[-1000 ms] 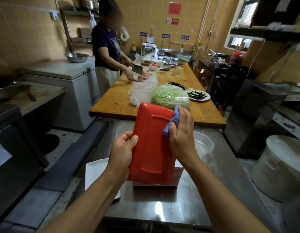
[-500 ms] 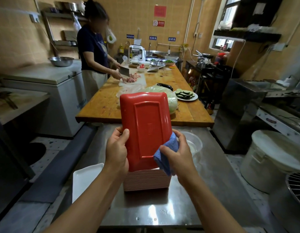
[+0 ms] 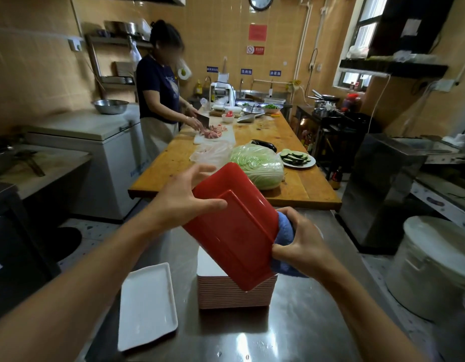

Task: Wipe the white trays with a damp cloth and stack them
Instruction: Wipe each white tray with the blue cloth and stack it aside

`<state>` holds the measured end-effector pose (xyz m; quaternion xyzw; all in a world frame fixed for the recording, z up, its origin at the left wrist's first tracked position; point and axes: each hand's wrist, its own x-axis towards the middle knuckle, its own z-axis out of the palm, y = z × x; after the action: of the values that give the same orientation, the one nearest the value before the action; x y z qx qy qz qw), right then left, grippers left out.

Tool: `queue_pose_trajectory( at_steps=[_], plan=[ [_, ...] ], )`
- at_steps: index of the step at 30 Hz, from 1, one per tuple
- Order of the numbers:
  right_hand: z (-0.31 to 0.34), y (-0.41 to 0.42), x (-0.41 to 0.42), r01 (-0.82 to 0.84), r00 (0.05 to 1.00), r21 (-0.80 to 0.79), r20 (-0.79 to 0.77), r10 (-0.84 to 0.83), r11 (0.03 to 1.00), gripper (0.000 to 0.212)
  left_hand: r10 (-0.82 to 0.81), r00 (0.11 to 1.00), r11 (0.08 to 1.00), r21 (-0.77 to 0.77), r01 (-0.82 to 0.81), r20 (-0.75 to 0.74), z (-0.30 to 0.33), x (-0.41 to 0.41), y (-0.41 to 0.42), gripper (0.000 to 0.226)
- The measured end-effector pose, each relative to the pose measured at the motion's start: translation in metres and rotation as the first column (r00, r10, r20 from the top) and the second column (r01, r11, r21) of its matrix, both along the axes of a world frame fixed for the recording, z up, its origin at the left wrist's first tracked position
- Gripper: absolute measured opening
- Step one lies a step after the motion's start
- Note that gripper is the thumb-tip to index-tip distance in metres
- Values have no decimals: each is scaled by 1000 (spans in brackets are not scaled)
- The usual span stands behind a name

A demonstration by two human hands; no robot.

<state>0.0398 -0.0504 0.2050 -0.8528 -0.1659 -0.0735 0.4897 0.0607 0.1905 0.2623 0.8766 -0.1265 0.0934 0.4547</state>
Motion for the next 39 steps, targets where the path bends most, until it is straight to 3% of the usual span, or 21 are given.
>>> queue_pose_trajectory(
  at_steps=[2, 4, 7, 11, 20, 29, 34, 39],
  plan=[
    [6, -4, 1, -62, 998, -8, -26, 62, 998, 52, -175, 968, 983, -86, 161, -181, 5, 1, 6, 61],
    [11, -6, 4, -106, 993, -9, -56, 105, 994, 56, -237, 945, 965, -166, 202, -227, 1, -1, 8, 51],
    [17, -5, 5, -109, 994, -48, -19, 108, 993, 59, -239, 952, 937, -302, 175, -190, -9, -3, 8, 47],
    [26, 18, 4, -51, 980, -205, 177, 88, 977, 49, -204, 968, 912, -388, 132, -149, -19, -8, 2, 40],
    [6, 37, 9, 163, 852, -273, 524, 5, 948, 53, -130, 980, 840, -541, 28, -151, -28, -28, 10, 43],
    [-19, 27, 14, 150, 931, -190, 357, -74, 970, 56, -81, 932, 715, -672, -193, -354, -46, -31, 18, 41],
    [-49, 29, -4, 101, 938, -219, 345, -20, 971, 61, -29, 882, 576, -729, -369, -470, -50, -22, 19, 21],
    [-59, 49, -4, 226, 890, -215, 442, -111, 950, 55, -82, 814, 463, -745, -479, -575, -50, -25, 6, 13]
  ],
)
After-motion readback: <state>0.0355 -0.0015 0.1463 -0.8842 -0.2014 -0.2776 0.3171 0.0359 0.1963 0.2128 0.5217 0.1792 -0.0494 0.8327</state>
